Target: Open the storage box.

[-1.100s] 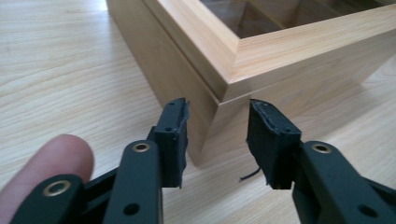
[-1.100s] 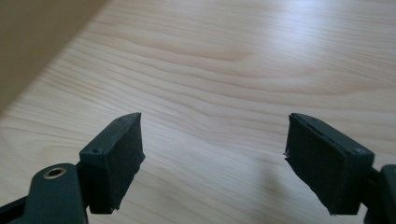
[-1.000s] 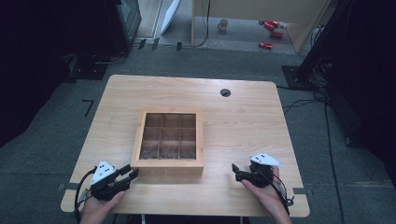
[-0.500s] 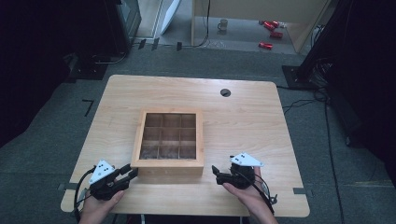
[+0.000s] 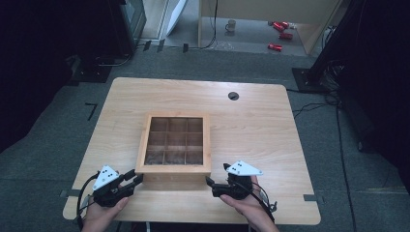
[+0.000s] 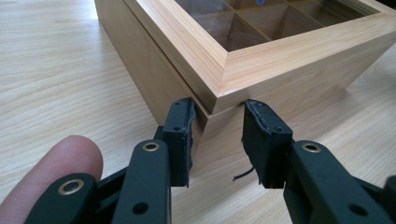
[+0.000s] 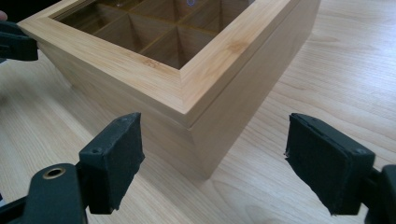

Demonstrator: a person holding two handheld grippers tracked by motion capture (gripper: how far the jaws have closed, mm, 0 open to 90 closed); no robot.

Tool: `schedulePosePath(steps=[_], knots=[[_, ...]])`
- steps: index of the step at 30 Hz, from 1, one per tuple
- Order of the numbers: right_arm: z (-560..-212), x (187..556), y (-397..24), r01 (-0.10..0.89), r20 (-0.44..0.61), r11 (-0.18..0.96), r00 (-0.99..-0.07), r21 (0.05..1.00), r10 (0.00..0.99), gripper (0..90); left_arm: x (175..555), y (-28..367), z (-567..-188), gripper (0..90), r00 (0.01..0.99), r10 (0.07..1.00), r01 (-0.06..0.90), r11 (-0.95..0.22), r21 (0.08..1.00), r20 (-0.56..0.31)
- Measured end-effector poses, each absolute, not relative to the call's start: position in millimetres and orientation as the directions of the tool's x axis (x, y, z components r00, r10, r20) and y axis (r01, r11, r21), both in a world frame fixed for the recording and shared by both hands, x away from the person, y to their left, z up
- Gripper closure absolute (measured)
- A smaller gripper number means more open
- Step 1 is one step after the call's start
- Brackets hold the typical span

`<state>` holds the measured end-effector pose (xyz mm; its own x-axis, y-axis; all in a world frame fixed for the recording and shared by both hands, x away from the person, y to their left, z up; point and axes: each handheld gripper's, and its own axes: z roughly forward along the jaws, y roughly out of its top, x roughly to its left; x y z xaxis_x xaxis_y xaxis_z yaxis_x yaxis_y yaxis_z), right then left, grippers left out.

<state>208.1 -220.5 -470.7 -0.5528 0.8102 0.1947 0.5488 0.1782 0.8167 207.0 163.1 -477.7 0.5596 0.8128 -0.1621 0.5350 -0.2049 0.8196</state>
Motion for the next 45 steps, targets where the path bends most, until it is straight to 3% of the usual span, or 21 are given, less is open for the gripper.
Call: schedulePosePath(steps=[17, 29, 36, 43, 45], knots=[[-486.5, 213.6, -178.8, 0.559, 0.162, 0.224, -0.558, 0.798, 0.814, 19.4, 207.0, 161.8, -475.6, 63.9, 0.558, 0.817, 0.527, -0.211, 0.823, -0.147], [-483.8, 209.8, -181.7, 0.529, 0.196, 0.124, -0.508, 0.839, 0.839, 33.6, 208.3, 164.9, -473.6, 64.7, 0.553, 0.818, 0.524, -0.194, 0.830, -0.158], [-486.4, 208.2, -179.5, 0.528, 0.176, 0.141, -0.505, 0.838, 0.845, 34.5, 208.6, 173.1, -464.9, 65.9, 0.533, 0.820, 0.496, -0.105, 0.862, -0.207], [-485.3, 207.2, -179.6, 0.527, 0.176, 0.136, -0.500, 0.839, 0.848, 36.1, 209.3, 171.0, -471.7, 62.4, 0.566, 0.806, 0.514, -0.181, 0.839, -0.173], [-484.9, 207.1, -179.9, 0.525, 0.179, 0.131, -0.498, 0.841, 0.849, 36.6, 209.8, 167.3, -473.3, 57.5, 0.571, 0.806, 0.519, -0.208, 0.829, -0.155]])
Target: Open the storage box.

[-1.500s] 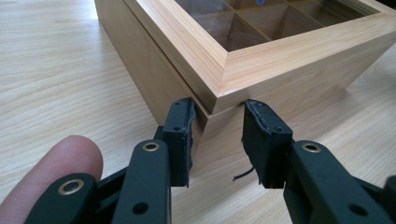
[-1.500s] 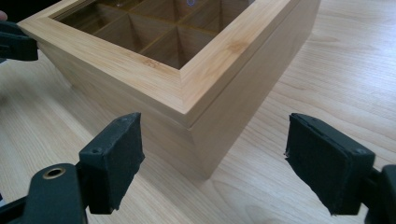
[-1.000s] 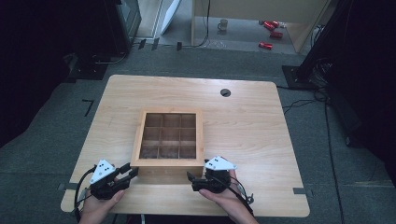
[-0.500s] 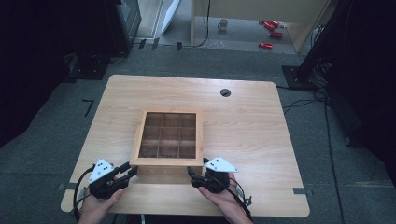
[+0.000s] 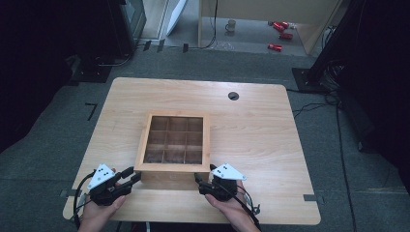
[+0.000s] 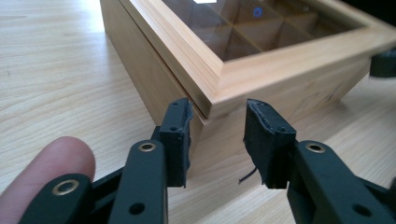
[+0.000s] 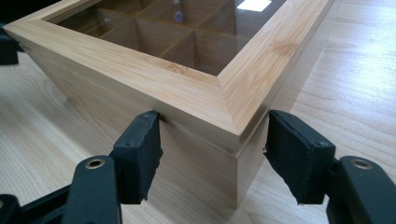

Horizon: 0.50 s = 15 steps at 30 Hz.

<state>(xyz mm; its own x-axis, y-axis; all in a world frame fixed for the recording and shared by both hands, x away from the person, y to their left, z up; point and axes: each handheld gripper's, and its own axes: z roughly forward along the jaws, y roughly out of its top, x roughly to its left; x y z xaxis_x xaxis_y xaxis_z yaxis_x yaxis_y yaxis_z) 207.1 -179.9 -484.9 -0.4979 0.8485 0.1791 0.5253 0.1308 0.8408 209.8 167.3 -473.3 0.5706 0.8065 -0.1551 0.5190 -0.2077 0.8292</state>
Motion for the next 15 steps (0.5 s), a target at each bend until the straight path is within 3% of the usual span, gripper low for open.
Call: schedulePosePath(steps=[3, 15], knots=[[-484.8, 206.8, -179.6, 0.523, 0.175, 0.133, -0.497, 0.842, 0.850, 36.8, 215.2, 161.8, -478.1, 51.3, 0.558, 0.814, 0.554, -0.222, 0.803, -0.161], [-485.9, 207.7, -180.5, 0.527, 0.187, 0.129, -0.505, 0.840, 0.843, 36.8, 217.2, 159.9, -475.3, 54.0, 0.558, 0.819, 0.531, -0.228, 0.816, -0.135]])
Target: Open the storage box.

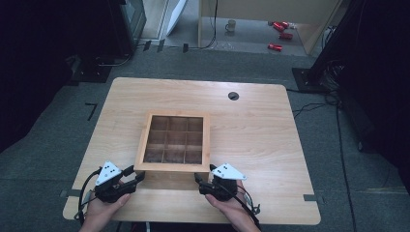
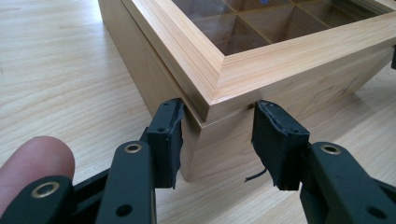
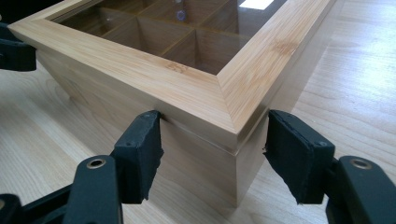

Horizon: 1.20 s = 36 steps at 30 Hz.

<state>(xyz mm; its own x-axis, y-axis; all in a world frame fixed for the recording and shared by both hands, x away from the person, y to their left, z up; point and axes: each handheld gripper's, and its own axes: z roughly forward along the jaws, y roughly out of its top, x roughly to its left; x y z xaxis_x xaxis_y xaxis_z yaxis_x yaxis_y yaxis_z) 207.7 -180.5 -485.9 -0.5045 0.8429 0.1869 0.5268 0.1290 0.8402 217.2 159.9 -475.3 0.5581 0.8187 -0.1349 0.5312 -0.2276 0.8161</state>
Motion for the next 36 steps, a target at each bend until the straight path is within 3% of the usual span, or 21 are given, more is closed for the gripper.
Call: schedulePosePath(steps=[14, 22, 25, 30, 36], knots=[[-490.5, 208.9, -179.6, 0.521, 0.172, 0.150, -0.519, 0.840, 0.837, 34.6, 216.5, 160.6, -472.9, 54.8, 0.561, 0.818, 0.510, -0.221, 0.831, -0.126], [-483.4, 204.8, -180.9, 0.467, 0.135, 0.147, -0.519, 0.872, 0.844, 43.2, 217.5, 163.0, -472.6, 54.7, 0.566, 0.810, 0.514, -0.204, 0.833, -0.150], [-481.8, 204.1, -180.6, 0.460, 0.124, 0.155, -0.520, 0.874, 0.845, 44.2, 217.3, 165.8, -472.5, 53.2, 0.574, 0.799, 0.523, -0.189, 0.831, -0.180], [-471.9, 204.0, -182.6, 0.440, 0.135, 0.136, -0.532, 0.888, 0.836, 47.1, 212.3, 171.4, -479.9, 45.8, 0.570, 0.808, 0.542, -0.236, 0.807, -0.146], [-458.7, 209.2, -182.2, 0.432, 0.145, 0.120, -0.531, 0.894, 0.835, 45.1, 214.4, 182.4, -493.4, 44.0, 0.519, 0.847, 0.595, -0.259, 0.760, -0.117]])
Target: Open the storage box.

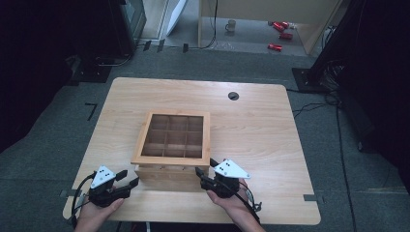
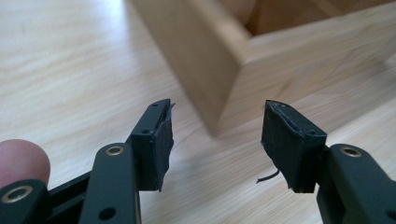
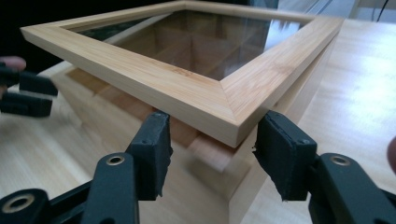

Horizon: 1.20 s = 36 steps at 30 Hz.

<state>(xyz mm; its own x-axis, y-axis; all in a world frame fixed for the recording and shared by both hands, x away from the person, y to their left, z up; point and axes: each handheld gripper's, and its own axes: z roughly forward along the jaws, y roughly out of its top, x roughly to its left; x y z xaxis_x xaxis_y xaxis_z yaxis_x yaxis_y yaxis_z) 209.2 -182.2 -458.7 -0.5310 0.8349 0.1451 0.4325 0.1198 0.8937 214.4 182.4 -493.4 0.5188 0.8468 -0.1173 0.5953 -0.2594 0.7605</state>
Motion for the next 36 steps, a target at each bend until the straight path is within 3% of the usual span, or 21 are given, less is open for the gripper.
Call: schedulePosePath(steps=[10, 26, 29, 36], knots=[[-423.1, 226.1, -184.5, 0.353, 0.077, 0.132, -0.522, 0.926, 0.849, 39.1, 219.8, 187.1, -508.5, 42.7, 0.472, 0.880, 0.650, -0.302, 0.697, -0.059], [-386.8, 258.1, -186.4, 0.262, -0.032, 0.197, -0.524, 0.945, 0.851, 38.0, 219.3, 183.4, -514.3, 35.0, 0.475, 0.880, 0.619, -0.322, 0.716, -0.016], [-380.5, 265.6, -187.5, 0.236, -0.026, 0.180, -0.537, 0.955, 0.843, 45.2, 219.5, 183.9, -514.3, 35.0, 0.477, 0.879, 0.618, -0.322, 0.717, -0.016], [-370.5, 284.6, -189.6, 0.182, -0.065, 0.194, -0.544, 0.964, 0.837, 48.6, 219.7, 184.1, -514.5, 35.0, 0.479, 0.878, 0.616, -0.322, 0.719, -0.018]])
